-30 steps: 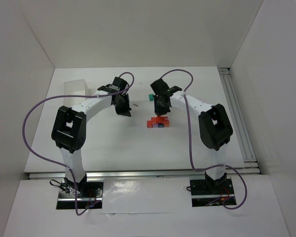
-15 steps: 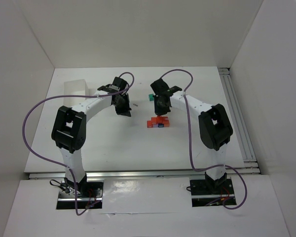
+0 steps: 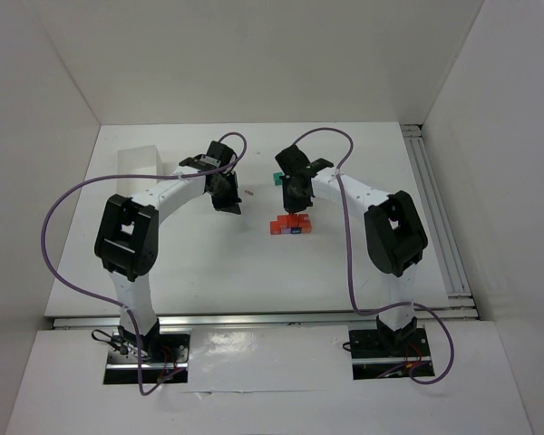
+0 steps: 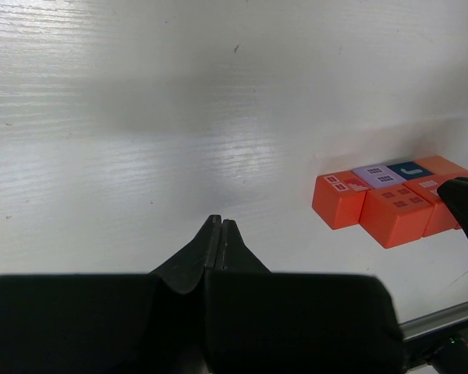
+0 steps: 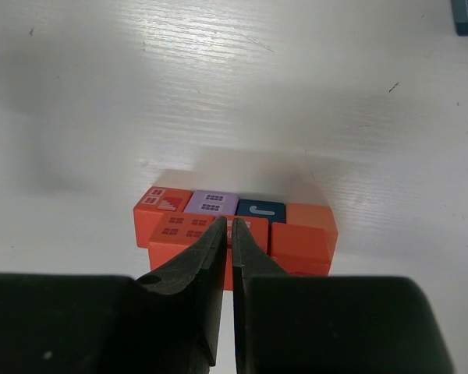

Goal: Build the wood block tower

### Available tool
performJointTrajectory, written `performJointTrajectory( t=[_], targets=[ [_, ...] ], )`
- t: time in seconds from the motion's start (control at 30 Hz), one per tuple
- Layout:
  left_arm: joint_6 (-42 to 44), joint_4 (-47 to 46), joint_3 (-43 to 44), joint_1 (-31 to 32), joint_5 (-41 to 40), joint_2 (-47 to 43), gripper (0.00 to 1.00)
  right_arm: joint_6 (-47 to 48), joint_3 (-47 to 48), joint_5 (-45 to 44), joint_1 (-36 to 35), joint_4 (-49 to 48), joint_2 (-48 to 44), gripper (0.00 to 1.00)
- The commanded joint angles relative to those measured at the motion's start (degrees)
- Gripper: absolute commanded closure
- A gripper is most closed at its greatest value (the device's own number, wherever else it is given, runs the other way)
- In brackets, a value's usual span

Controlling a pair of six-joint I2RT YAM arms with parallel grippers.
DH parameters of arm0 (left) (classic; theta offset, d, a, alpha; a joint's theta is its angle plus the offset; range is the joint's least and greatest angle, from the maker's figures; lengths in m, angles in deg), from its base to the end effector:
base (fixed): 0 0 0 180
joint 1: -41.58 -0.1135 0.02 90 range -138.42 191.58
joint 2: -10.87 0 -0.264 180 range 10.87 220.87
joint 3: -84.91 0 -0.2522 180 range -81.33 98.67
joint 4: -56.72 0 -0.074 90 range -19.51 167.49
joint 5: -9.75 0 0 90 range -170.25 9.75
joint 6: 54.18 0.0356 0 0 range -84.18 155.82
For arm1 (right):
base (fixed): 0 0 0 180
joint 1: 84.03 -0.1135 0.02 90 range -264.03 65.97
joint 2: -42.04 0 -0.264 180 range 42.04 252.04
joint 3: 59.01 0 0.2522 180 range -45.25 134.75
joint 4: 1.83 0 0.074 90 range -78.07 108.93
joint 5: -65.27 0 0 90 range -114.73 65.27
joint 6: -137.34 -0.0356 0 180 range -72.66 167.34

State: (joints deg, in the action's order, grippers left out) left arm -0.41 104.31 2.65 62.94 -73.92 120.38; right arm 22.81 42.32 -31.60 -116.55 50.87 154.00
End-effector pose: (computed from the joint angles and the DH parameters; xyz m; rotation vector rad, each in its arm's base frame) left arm 0.3812 -0.1533 0.2168 -0.3070 2.6666 -0.4842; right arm 0.3528 0.2199 0.2141 -0.1482 2.6682 0.1615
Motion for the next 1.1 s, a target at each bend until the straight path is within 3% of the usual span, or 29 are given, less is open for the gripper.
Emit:
performJointTrajectory(
  t=[0.0,1.07],
  targets=[
    [0.28,-1.47,-0.49,0.08,0.79,-2.11,1.0,0.54,-0.56,-1.12,-0.71,1.49,-0.52,0.86],
    [0.28,-1.48,-0.49,0.08,0.79,-2.11,1.0,0.01,-0.03,-2.79,-0.71,2.55,-1.04,0.86]
  ],
)
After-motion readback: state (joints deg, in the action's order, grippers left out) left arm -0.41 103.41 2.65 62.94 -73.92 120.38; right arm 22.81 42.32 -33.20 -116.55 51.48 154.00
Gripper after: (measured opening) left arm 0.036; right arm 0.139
